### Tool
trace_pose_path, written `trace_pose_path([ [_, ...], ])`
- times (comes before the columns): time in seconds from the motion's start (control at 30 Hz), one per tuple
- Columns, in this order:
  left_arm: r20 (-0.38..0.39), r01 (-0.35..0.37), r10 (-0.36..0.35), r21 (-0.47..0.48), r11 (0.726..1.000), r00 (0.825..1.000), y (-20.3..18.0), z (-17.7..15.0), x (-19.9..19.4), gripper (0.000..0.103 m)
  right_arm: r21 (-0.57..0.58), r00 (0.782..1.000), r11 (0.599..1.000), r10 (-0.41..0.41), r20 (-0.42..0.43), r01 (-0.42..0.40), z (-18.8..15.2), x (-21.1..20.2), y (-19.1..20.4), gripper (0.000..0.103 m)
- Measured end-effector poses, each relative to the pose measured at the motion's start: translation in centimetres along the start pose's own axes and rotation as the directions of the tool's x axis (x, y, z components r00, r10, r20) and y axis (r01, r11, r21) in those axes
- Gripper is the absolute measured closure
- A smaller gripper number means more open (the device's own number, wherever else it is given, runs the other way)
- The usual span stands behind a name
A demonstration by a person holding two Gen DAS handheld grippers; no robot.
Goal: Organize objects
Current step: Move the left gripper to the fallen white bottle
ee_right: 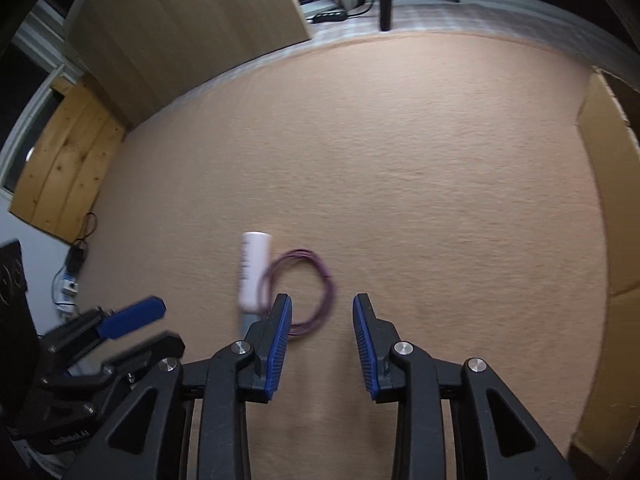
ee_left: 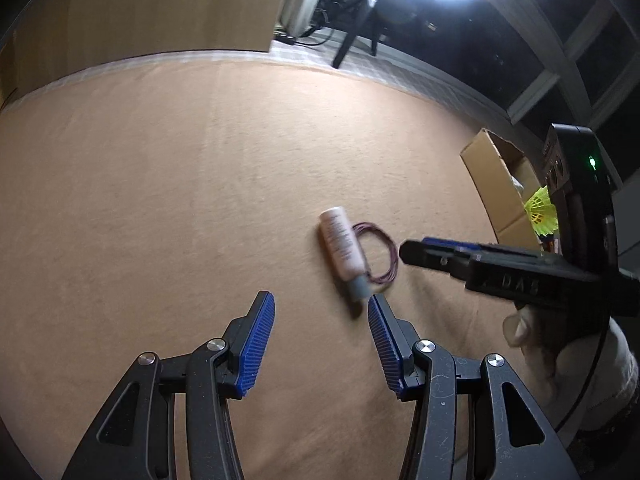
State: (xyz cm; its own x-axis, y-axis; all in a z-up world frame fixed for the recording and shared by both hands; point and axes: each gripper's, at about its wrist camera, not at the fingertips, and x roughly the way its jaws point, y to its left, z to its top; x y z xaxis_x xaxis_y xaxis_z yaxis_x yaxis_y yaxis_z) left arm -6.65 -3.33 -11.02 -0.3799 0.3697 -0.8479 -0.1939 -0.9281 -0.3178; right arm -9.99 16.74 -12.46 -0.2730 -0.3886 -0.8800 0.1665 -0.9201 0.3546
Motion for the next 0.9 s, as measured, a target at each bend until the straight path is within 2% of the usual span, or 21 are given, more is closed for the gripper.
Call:
trace_pose_path([
  [0.17, 0.0, -0.01, 0.01, 0.02, 1.0, 1.0, -1.3, 1.8, 1.7, 0.051, 0.0, 0.998, 0.999, -0.038, 0.046, 0.038, -0.2, -0.6, -1.1, 0.07],
  [0.33, -0.008, -0.053, 0.054, 0.026, 0.998, 0.999, -2.1, 3.5, 3.6, 0.051, 0.004, 0.996, 0.999, -0.046, 0.079, 0.045, -0.1, -0.8, -1.2, 0.065],
  [0.4, -0.01, -0.064, 0.064, 0.029, 0.998, 0.998, -2.4, 4.0, 4.2, 0.051, -0.004, 0.996, 0.999, -0.05, 0.071, 0.05, 0.0, -0.6, -1.0, 0.056],
  [0.47, -0.013, -0.071, 0.071, 0.026, 0.997, 0.997, -2.4, 4.2, 4.7, 0.052, -0.004, 0.995, 0.997, -0.075, 0.066, 0.076, 0.1, -0.2, -1.0, 0.056],
  [0.63, -0.018, -0.096, 0.097, 0.023, 0.995, 0.995, -1.9, 4.6, 5.5, 0.052, 0.007, 0.996, 0.998, -0.067, 0.054, 0.067, 0.1, 0.4, -1.2, 0.056],
  [0.9, -0.025, -0.115, 0.116, 0.043, 0.993, 0.993, -1.6, 4.7, 6.1, 0.052, -0.013, 0.993, 0.995, -0.099, 0.06, 0.1, 0.8, 0.4, -1.2, 0.056],
])
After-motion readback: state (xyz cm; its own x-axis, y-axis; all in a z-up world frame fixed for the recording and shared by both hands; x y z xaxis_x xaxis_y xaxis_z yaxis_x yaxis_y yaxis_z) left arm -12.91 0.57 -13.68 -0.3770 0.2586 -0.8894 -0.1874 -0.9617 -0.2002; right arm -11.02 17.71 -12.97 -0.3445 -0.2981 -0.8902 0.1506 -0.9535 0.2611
